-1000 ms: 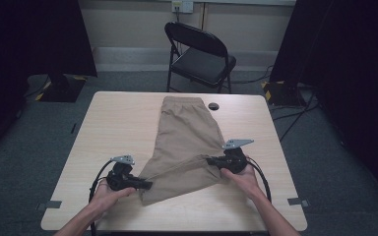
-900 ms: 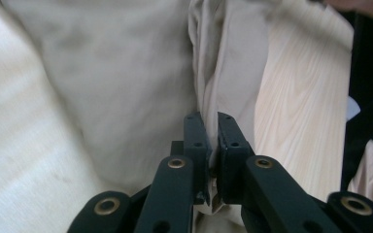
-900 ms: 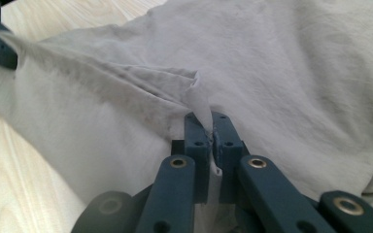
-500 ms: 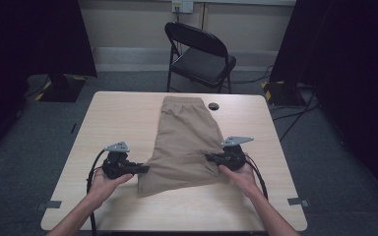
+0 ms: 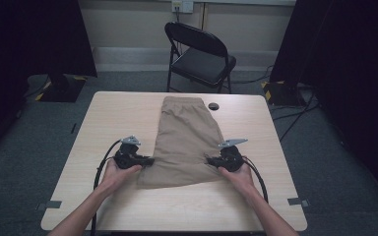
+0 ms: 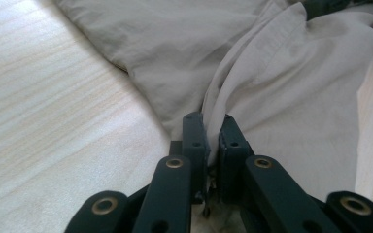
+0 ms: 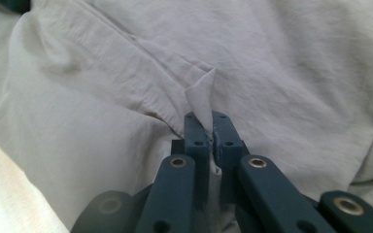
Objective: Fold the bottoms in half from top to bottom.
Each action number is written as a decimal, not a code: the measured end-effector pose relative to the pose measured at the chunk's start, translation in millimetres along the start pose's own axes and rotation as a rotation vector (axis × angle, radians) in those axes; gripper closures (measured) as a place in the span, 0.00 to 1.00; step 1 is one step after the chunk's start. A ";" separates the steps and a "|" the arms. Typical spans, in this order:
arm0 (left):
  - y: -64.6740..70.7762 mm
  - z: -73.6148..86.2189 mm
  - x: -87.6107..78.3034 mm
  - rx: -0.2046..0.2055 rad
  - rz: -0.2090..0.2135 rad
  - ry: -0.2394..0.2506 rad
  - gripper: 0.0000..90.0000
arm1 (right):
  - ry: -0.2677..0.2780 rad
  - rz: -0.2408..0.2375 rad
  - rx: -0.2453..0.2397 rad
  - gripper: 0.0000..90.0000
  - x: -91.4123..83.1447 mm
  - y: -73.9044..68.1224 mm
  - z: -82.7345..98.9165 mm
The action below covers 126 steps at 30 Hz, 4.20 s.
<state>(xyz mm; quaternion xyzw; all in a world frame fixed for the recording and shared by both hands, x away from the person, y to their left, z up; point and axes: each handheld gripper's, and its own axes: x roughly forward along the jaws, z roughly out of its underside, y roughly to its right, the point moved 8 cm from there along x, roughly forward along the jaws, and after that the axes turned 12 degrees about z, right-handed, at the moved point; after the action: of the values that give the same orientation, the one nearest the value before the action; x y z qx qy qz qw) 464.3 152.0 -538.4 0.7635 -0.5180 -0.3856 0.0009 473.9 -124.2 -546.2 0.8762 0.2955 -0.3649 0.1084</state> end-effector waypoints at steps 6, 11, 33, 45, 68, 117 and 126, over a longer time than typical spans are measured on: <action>1.1 6.3 -0.8 -0.010 0.016 0.006 0.94 | -0.010 -0.030 -0.043 0.98 -11.2 -16.4 12.1; 12.8 13.0 -0.2 0.000 0.044 -0.017 0.94 | -0.028 -0.052 -0.055 0.98 -23.8 -26.7 24.2; 70.8 30.6 -17.5 0.069 0.128 -0.043 0.94 | -0.021 -0.083 -0.093 0.98 -67.5 -53.1 46.9; 75.3 10.1 -33.2 0.103 0.119 0.037 0.94 | 0.138 -0.064 -0.053 0.98 -93.1 -43.4 21.8; 83.2 -36.4 -64.6 0.126 0.102 0.200 0.94 | 0.302 -0.050 -0.030 0.98 -126.6 -30.4 -30.3; 35.0 -156.9 -88.6 0.122 -0.015 0.305 0.94 | 0.435 0.038 0.001 0.97 -131.3 25.1 -138.2; 36.7 -161.6 -92.6 0.129 -0.020 0.335 0.94 | 0.455 0.044 -0.002 0.97 -134.2 27.5 -146.8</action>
<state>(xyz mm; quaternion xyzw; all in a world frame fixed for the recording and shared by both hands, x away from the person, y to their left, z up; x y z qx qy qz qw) 515.2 143.9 -355.7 0.8206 -0.5267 -0.2192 0.0343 499.7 -145.6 -348.2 0.9420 0.2936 -0.1553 0.0476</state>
